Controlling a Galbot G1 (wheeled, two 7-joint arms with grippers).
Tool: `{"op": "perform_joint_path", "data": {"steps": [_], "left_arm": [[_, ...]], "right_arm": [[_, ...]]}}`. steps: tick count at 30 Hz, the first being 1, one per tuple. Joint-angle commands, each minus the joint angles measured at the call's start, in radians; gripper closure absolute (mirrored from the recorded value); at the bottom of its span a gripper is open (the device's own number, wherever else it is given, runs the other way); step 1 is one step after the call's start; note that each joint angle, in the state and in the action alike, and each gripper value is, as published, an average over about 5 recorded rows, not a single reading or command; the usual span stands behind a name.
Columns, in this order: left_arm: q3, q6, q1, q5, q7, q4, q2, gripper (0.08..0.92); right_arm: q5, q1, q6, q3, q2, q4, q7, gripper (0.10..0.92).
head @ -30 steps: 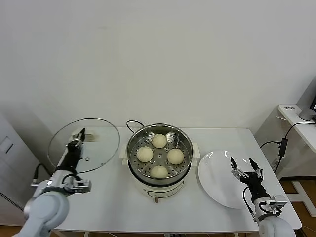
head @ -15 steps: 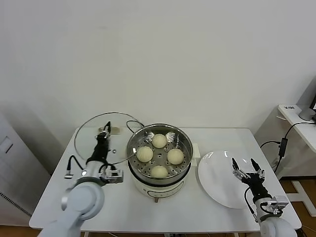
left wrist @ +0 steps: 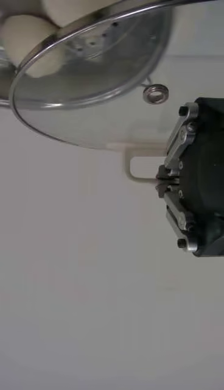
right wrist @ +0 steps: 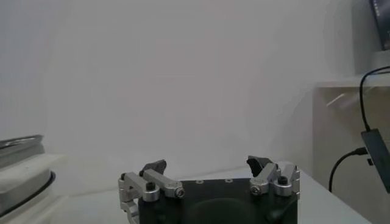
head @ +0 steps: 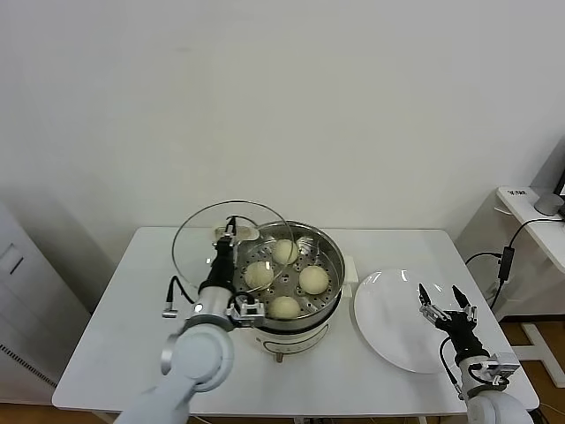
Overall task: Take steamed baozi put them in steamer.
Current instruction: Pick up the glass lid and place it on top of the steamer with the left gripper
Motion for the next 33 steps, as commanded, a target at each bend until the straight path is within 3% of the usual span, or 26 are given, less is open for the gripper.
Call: {"op": "perform_joint_path", "data": {"steps": [1,22,33], "left_arm": [[0.097,0.026,-0.035,0.083,0.015,0.052,-0.099,0.896],[0.166,0.034,-0.031,0.144,0.001,0.151,-0.209,0.896],[0.173,0.03,-0.012,0.145,-0.009,0.161,-0.225,0.896]], "right_arm": [[0.0,0.001,0.001,0.0,0.003,-0.001,-0.001,0.203],[0.001,-0.003,0.004,0.004,0.012,-0.008,-0.003,0.203],[0.001,-0.004,0.006,0.005,0.018,-0.012,-0.006,0.203]]}}
